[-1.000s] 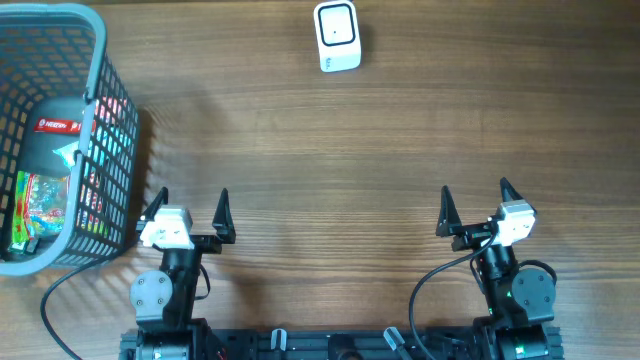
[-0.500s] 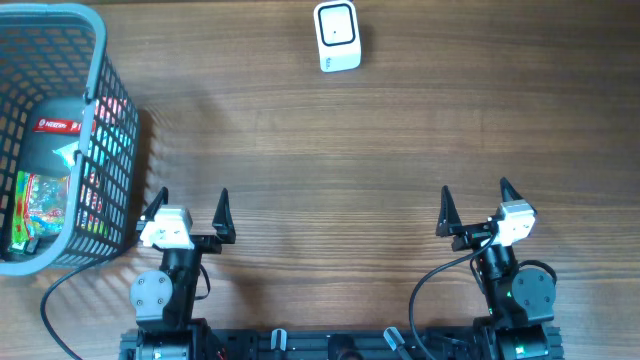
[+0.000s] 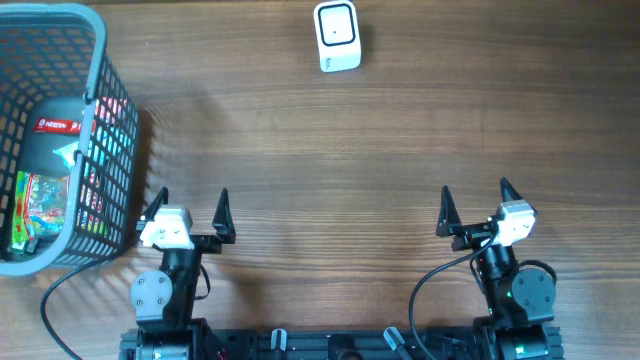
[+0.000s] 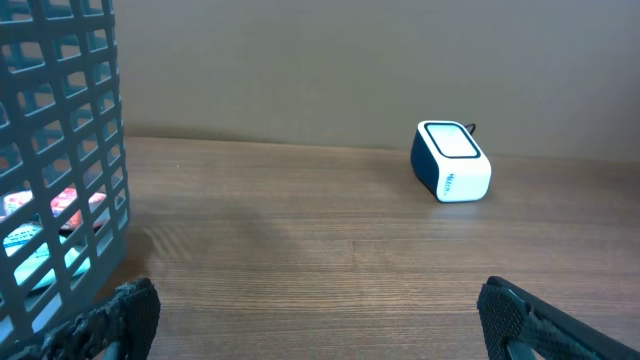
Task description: Scan the item barcode
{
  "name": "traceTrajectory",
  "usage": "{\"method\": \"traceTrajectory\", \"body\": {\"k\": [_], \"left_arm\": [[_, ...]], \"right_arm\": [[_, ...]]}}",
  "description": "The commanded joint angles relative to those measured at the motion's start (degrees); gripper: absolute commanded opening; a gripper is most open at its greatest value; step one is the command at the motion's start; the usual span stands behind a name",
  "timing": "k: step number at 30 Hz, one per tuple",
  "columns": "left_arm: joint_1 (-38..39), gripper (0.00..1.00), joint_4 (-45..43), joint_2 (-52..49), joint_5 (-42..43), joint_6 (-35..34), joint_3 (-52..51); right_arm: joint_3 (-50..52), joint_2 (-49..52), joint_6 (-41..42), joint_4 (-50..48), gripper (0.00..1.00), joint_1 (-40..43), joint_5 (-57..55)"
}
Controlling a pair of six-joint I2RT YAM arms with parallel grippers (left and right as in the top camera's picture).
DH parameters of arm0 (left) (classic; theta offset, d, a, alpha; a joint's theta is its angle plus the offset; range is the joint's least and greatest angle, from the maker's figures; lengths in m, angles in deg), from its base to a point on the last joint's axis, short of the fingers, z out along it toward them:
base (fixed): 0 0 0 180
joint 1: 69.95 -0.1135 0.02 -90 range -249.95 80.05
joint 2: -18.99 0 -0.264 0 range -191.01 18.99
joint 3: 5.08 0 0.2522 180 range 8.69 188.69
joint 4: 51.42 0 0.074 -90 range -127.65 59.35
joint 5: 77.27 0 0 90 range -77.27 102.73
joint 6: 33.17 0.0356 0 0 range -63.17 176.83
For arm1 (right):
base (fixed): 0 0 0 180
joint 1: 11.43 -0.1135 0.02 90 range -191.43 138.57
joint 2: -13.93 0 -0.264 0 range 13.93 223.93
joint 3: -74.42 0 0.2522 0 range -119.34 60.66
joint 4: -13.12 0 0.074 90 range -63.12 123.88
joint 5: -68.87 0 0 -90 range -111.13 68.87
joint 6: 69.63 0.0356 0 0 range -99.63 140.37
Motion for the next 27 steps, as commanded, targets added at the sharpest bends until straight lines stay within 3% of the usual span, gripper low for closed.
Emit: {"method": "traceTrajectory", "body": {"k": [1, 24, 25, 27], "left_arm": [[0.3, 1.00, 0.3, 0.4, 1.1, 0.7, -0.2], [0.3, 1.00, -0.2, 0.4, 0.7, 0.7, -0.2], [0.3, 1.00, -0.4, 0.4, 0.9, -0.5, -0.2], [0.3, 1.00, -1.4, 0.4, 0.9, -9.5, 0.4]], "right_arm": [[0.1, 0.2, -0.7, -0.3, 1.00, -0.1, -0.1], [0.1, 0.2, -0.7, -0.3, 1.00, -0.1, -0.1], [0.1, 0.2, -0.7, -0.3, 1.00, -0.1, -0.1], [0.1, 0.2, -0.8, -0.3, 1.00, -0.1, -0.1]]}}
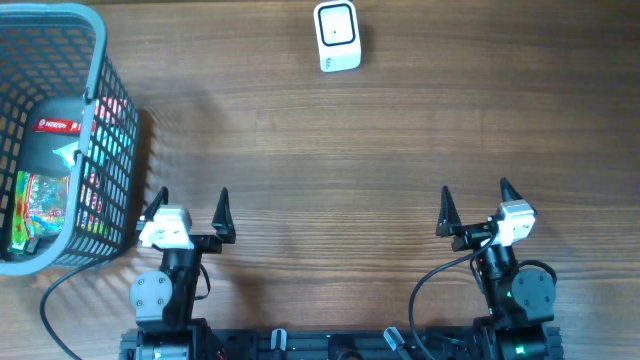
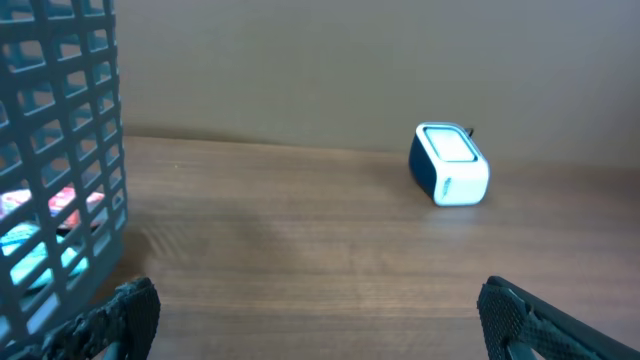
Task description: Scan the item barcode
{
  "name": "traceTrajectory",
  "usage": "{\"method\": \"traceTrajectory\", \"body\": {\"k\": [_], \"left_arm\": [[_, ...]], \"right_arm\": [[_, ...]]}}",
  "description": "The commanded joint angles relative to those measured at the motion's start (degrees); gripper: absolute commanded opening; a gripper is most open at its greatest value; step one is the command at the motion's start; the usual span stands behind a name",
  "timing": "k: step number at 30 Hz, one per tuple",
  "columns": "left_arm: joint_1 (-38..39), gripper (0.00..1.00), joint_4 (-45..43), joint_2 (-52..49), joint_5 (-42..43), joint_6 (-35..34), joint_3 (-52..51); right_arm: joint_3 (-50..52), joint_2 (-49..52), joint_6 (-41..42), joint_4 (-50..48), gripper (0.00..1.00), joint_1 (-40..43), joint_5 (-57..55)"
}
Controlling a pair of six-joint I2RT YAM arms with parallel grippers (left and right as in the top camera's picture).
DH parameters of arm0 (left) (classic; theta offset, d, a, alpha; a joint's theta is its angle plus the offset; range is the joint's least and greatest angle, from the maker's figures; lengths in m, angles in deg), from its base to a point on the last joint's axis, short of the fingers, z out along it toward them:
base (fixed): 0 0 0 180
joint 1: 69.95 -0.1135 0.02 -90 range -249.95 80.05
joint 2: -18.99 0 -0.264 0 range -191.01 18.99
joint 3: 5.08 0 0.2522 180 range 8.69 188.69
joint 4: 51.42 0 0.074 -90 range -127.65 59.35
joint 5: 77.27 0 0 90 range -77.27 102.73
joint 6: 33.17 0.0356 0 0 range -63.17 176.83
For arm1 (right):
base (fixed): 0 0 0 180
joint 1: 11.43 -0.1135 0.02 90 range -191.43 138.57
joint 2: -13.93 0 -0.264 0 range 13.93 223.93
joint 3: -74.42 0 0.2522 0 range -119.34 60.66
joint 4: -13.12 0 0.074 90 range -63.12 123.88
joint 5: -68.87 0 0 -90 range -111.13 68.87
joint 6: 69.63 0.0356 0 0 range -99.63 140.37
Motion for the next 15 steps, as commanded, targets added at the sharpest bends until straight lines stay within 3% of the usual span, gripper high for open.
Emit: {"method": "traceTrajectory", "body": {"k": [1, 3, 7, 15], "left_arm": [[0.3, 1.00, 1.0, 0.4, 0.9, -11.3, 1.6], [0.3, 1.00, 7.8, 0.3, 0.9, -14.8, 7.0], [0.3, 1.00, 19.6, -3.0, 0.9, -14.8, 20.5], [0.3, 1.00, 60.8, -40.2, 8.7, -14.6, 77.1]], "right_arm": [[0.1, 0.2, -0.7, -0.3, 1.00, -0.1, -0.1], [0.1, 0.2, -0.8, -0.3, 1.00, -0.1, -0.1], [0.1, 0.2, -0.7, -0.3, 1.00, -0.1, -0.1], [0.1, 0.2, -0.8, -0.3, 1.00, -0.1, -0.1]]}}
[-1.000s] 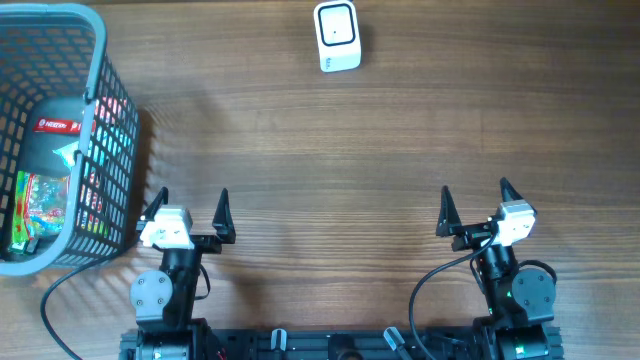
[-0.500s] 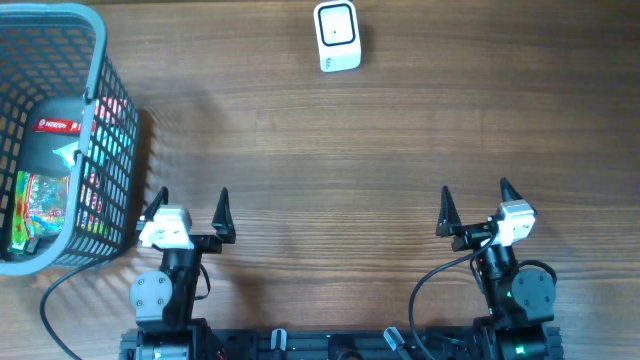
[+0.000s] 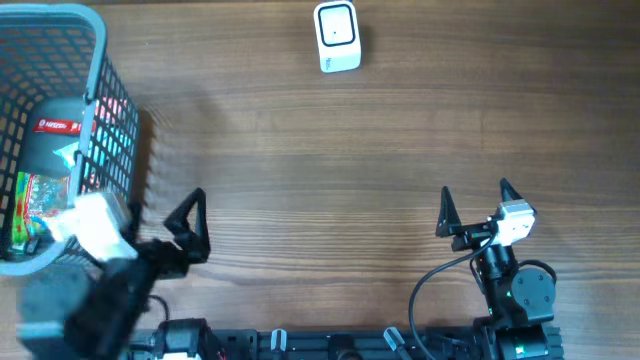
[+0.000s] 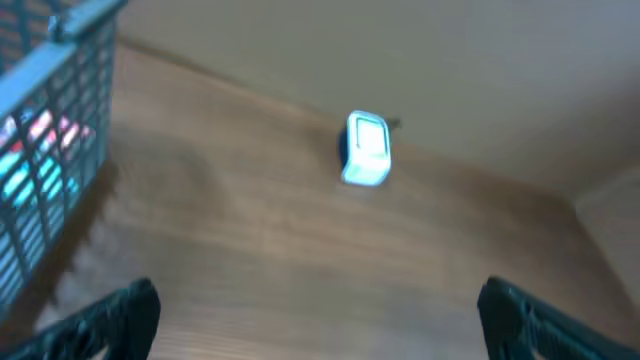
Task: Scan the item barcode
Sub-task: 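Reach the left gripper into the basket and grasp the ZAPPY wipes pack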
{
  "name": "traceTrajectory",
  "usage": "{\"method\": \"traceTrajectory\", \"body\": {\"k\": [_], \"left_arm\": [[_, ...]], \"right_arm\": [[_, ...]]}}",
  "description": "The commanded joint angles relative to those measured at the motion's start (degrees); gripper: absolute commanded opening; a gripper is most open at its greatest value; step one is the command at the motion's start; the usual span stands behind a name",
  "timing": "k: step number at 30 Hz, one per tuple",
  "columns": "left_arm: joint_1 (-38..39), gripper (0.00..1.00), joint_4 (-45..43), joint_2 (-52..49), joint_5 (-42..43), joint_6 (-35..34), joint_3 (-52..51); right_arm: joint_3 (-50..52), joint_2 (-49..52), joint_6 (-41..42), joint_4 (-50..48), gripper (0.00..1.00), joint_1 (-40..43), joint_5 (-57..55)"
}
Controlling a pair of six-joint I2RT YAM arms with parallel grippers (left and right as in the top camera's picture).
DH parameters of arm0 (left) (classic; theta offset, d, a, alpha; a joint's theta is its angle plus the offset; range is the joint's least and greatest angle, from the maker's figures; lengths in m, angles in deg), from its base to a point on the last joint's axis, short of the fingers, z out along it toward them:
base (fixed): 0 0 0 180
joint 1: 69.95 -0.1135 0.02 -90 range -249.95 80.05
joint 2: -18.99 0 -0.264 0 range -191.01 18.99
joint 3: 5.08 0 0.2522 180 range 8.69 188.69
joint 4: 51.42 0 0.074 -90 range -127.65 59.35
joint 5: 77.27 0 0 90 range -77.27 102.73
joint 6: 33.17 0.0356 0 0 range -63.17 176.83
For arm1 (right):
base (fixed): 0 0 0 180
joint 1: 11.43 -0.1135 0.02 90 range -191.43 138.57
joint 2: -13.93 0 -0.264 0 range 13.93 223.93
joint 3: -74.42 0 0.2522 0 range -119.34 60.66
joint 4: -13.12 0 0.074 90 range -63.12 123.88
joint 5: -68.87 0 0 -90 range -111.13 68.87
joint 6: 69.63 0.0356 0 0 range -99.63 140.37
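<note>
The white barcode scanner sits at the far middle of the table; the left wrist view shows the scanner ahead, blurred. The items lie in the grey mesh basket at far left: a dark pack with a red label and a colourful packet. My left gripper is open and empty, blurred, raised and tilted close to the basket's near right corner. My right gripper stands open and empty at the near right.
The basket wall fills the left side of the left wrist view. Bare wooden tabletop stretches between the basket, the scanner and both arms. A cable loops by the right arm's base.
My left arm has lifted off its rest pose and swung left toward the basket, its gripper still open. Its camera now looks down on the table from higher. The right arm has not moved.
Both arms stood at rest at the near edge with open grippers at the two earlier moments, items in the basket, scanner at the far edge. Now only the left arm has moved, raised and turned toward the basket.
</note>
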Motion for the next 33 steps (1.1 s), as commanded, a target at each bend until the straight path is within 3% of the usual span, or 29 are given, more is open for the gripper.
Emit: {"method": "traceTrajectory", "body": {"k": [1, 5, 8, 9, 12, 15, 22, 25, 30, 33], "left_arm": [[0.3, 1.00, 11.1, -16.4, 3.9, -0.2, 21.1], [0.3, 1.00, 9.9, -24.8, 0.4, -0.2, 27.7], [-0.4, 0.54, 8.4, -28.5, -9.9, -4.7, 27.7], [-1.6, 0.53, 7.8, -30.1, -12.9, -6.2, 27.7], [-6.7, 0.63, 5.8, -35.0, -15.0, -6.3, 27.7], [-15.5, 0.88, 3.6, -41.8, -14.8, -10.4, 27.7], [-32.2, 0.89, -1.6, -57.9, -13.7, -13.8, 27.7], [-34.3, 1.00, -2.9, -65.9, -13.8, -13.2, 27.7], [-34.3, 1.00, -6.2, -76.4, -12.4, -3.8, 27.7], [-34.3, 1.00, -8.3, -81.2, -6.1, 1.7, 27.7]], "right_arm": [[0.1, 0.0, -0.8, -0.3, 1.00, -0.1, -0.1], [0.1, 0.0, -0.7, -0.3, 1.00, -0.1, -0.1], [0.1, 0.0, -0.8, -0.3, 1.00, -0.1, -0.1], [0.1, 0.0, -0.7, -0.3, 1.00, -0.1, -0.1], [0.1, 0.0, -0.8, -0.3, 1.00, -0.1, -0.1], [0.1, 0.0, -0.8, -0.3, 1.00, -0.1, -0.1], [0.1, 0.0, -0.7, -0.3, 1.00, -0.1, -0.1], [0.1, 0.0, -0.7, -0.3, 1.00, -0.1, -0.1], [0.1, 0.0, -0.7, -0.3, 1.00, -0.1, -0.1], [0.1, 0.0, -0.8, -0.3, 1.00, -0.1, -0.1]]}}
